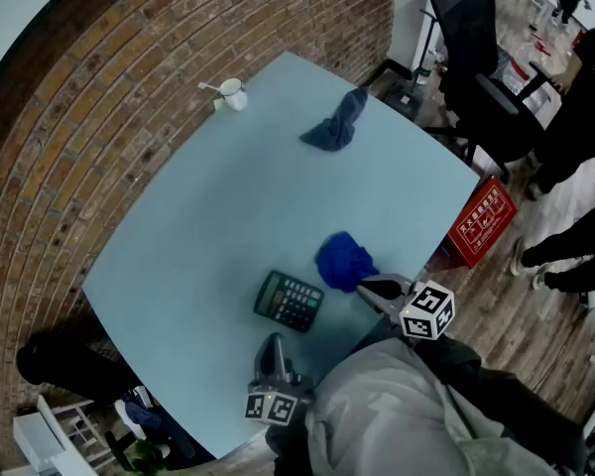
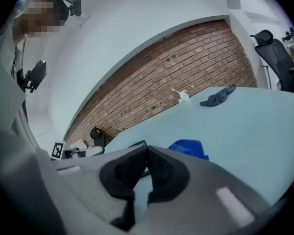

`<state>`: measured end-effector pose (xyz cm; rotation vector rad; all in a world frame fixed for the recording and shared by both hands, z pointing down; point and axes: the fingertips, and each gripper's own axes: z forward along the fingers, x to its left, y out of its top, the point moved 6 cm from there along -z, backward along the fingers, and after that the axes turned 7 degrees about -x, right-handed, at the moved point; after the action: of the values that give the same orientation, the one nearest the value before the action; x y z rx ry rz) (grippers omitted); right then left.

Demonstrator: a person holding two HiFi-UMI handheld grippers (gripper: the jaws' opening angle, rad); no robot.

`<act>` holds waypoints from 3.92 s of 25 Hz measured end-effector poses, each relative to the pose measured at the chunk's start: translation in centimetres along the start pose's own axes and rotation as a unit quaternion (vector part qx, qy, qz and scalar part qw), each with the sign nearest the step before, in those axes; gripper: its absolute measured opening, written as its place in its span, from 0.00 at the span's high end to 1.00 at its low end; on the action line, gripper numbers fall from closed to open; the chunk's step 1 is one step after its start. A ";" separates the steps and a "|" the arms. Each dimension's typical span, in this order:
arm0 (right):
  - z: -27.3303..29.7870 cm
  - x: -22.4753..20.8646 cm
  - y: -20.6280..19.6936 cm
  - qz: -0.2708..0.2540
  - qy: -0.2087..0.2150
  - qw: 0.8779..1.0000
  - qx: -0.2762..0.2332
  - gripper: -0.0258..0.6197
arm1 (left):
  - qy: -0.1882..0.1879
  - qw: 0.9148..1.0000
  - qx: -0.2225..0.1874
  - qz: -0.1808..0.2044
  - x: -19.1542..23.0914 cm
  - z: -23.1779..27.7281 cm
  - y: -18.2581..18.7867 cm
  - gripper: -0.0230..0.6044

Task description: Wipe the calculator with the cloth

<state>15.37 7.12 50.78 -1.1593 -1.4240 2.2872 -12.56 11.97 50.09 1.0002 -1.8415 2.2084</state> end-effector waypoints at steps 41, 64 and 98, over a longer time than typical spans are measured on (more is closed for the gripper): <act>3.9 -3.4 -1.9 -0.192 -0.054 0.971 0.130 0.76 | 0.054 0.998 0.019 -0.018 6.3 2.6 -1.0 0.76; 8.9 -5.6 -4.9 -0.260 -0.038 0.942 0.207 0.48 | -0.023 0.972 0.166 0.166 8.3 11.3 -3.0 0.76; 9.2 8.5 8.9 -0.273 0.111 0.955 0.038 0.80 | -0.003 0.945 -0.205 -0.256 1.5 4.4 8.2 0.90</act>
<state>5.09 1.02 41.17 -0.8316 -1.3479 1.7550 -15.75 5.33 44.22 1.2148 -1.6901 1.4546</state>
